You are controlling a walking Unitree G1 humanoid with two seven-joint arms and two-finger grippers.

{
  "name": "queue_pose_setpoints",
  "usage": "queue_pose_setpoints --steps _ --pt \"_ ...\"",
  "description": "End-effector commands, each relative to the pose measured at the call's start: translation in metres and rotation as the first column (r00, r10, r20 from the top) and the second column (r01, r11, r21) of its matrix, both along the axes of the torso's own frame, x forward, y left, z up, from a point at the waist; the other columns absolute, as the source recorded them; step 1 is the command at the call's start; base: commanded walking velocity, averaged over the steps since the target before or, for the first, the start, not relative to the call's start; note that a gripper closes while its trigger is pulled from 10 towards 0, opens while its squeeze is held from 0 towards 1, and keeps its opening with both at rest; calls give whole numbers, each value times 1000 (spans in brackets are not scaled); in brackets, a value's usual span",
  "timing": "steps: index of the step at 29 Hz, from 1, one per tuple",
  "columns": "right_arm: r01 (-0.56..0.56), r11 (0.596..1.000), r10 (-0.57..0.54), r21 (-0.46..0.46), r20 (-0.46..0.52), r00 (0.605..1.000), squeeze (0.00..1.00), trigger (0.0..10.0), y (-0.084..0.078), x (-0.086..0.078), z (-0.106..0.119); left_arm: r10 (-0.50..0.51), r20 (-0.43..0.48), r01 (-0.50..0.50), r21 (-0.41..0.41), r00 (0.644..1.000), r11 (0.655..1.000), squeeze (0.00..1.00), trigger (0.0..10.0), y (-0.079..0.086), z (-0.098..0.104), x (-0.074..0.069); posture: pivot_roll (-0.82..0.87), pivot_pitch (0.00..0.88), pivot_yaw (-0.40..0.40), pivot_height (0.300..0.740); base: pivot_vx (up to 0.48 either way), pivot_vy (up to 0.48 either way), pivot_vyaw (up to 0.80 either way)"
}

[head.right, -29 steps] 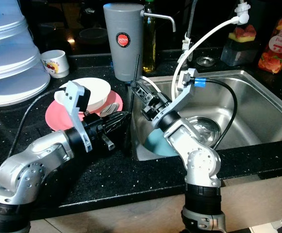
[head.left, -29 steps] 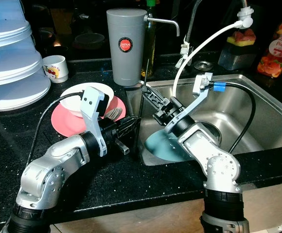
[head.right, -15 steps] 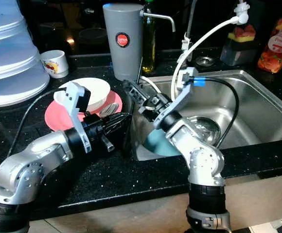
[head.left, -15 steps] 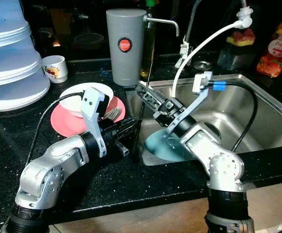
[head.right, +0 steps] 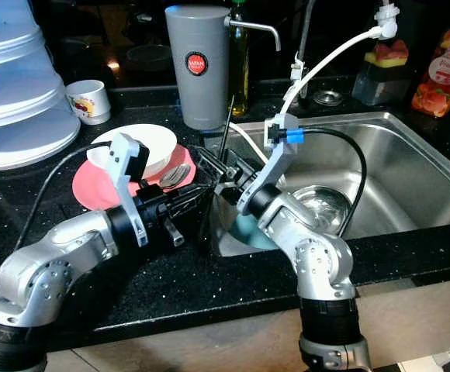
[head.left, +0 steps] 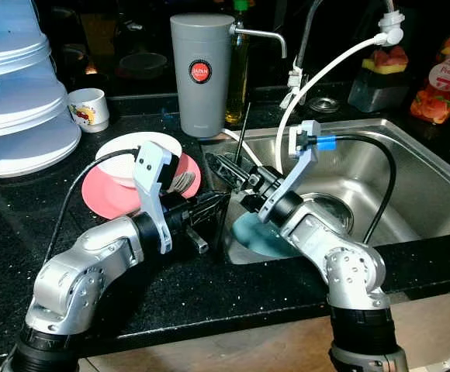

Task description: Kitchen organization

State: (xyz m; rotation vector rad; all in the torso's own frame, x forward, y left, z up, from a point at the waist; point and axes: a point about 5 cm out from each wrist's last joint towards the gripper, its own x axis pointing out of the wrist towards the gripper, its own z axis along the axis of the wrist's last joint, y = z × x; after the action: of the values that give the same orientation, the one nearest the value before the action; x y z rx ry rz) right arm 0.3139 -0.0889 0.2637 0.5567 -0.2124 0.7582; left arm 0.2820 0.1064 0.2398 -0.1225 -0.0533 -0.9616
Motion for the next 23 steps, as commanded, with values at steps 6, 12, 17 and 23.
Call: queue_pose_setpoints --steps 6,12,17,23 --pt "19 1000 -19 10 -4 1000 0 0 -2 1 -2 -10 -2 10 24 1000 1000 0 0 0 -1 -1 32 38 42 740 0 0 0" --pt "32 999 -32 19 -7 999 0 0 -4 2 -2 -1 -3 1 38 1000 999 0 0 1 -3 0 34 42 40 740 0 0 0" --pt "44 999 -44 27 -3 999 0 0 -6 4 0 26 12 -27 52 1000 998 882 7647 1 -3 2 34 40 40 740 0 0 0" --pt "98 995 -99 19 30 995 0 0 -20 10 10 88 34 -89 54 996 995 1000 10000 4 0 8 33 39 39 740 0 0 0"
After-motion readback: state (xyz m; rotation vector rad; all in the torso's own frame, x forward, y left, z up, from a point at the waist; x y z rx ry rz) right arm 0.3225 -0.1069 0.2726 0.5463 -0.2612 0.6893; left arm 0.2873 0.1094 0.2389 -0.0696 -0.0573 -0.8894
